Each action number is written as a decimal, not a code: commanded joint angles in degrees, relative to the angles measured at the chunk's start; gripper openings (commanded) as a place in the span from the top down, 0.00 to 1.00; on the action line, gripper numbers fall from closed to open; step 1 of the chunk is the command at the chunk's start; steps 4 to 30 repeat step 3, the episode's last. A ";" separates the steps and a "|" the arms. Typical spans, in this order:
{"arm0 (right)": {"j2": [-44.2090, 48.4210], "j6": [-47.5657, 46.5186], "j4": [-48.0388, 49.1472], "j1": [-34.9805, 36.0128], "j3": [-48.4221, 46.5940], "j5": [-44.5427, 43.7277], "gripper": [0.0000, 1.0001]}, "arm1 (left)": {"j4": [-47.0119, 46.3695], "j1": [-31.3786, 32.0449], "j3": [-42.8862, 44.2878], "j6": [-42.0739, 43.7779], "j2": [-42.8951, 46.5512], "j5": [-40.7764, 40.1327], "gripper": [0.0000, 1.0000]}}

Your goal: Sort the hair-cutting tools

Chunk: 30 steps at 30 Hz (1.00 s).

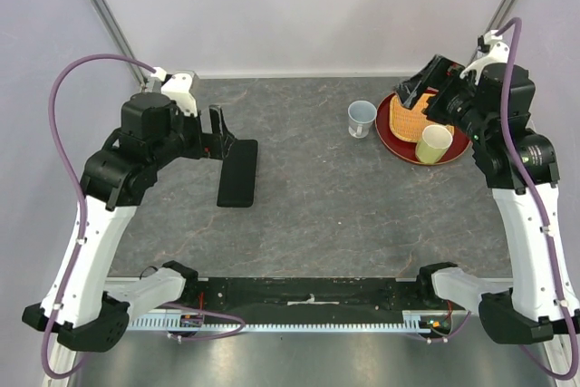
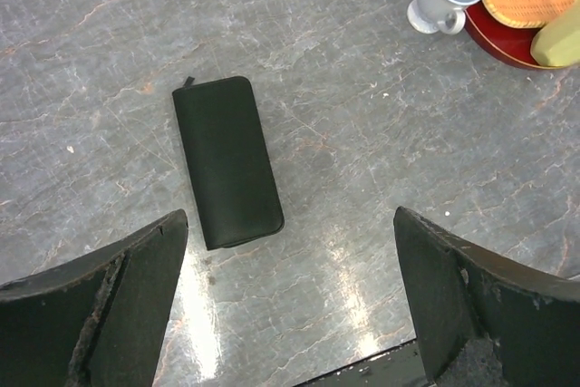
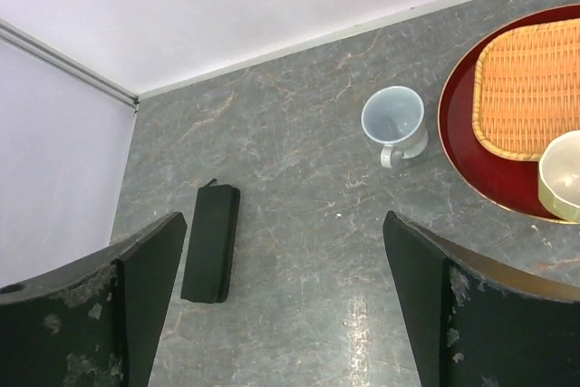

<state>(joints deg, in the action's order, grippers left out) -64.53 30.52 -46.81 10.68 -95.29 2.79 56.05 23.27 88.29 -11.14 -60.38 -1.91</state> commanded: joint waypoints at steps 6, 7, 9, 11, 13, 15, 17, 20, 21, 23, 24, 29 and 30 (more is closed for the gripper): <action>0.20 2.00 0.84 -0.13 -0.60 0.11 0.02 | 1.17 -0.15 3.55 1.64 0.00 0.16 0.00; 0.20 2.00 0.84 -0.13 -0.60 0.11 0.02 | 1.17 -0.15 3.55 1.64 0.00 0.16 0.00; 0.20 2.00 0.84 -0.13 -0.60 0.11 0.02 | 1.17 -0.15 3.55 1.64 0.00 0.16 0.00; 0.20 2.00 0.84 -0.13 -0.60 0.11 0.02 | 1.17 -0.15 3.55 1.64 0.00 0.16 0.00; 0.20 2.00 0.84 -0.13 -0.60 0.11 0.02 | 1.17 -0.15 3.55 1.64 0.00 0.16 0.00; 0.20 2.00 0.84 -0.13 -0.60 0.11 0.02 | 1.17 -0.15 3.55 1.64 0.00 0.16 0.00; 0.20 2.00 0.84 -0.13 -0.60 0.11 0.02 | 1.17 -0.15 3.55 1.64 0.00 0.16 0.00; 0.20 2.00 0.84 -0.13 -0.60 0.11 0.02 | 1.17 -0.15 3.55 1.64 0.00 0.16 0.00; 0.20 2.00 0.84 -0.13 -0.60 0.11 0.02 | 1.17 -0.15 3.55 1.64 0.00 0.16 0.00; 0.20 2.00 0.84 -0.13 -0.60 0.11 0.02 | 1.17 -0.15 3.55 1.64 0.00 0.16 0.00; 0.20 2.00 0.84 -0.13 -0.60 0.11 0.02 | 1.17 -0.15 3.55 1.64 0.00 0.16 0.00; 0.20 2.00 0.84 -0.13 -0.60 0.11 0.02 | 1.17 -0.15 3.55 1.64 0.00 0.16 0.00; 0.20 2.00 0.84 -0.13 -0.60 0.11 0.02 | 1.17 -0.15 3.55 1.64 0.00 0.16 0.00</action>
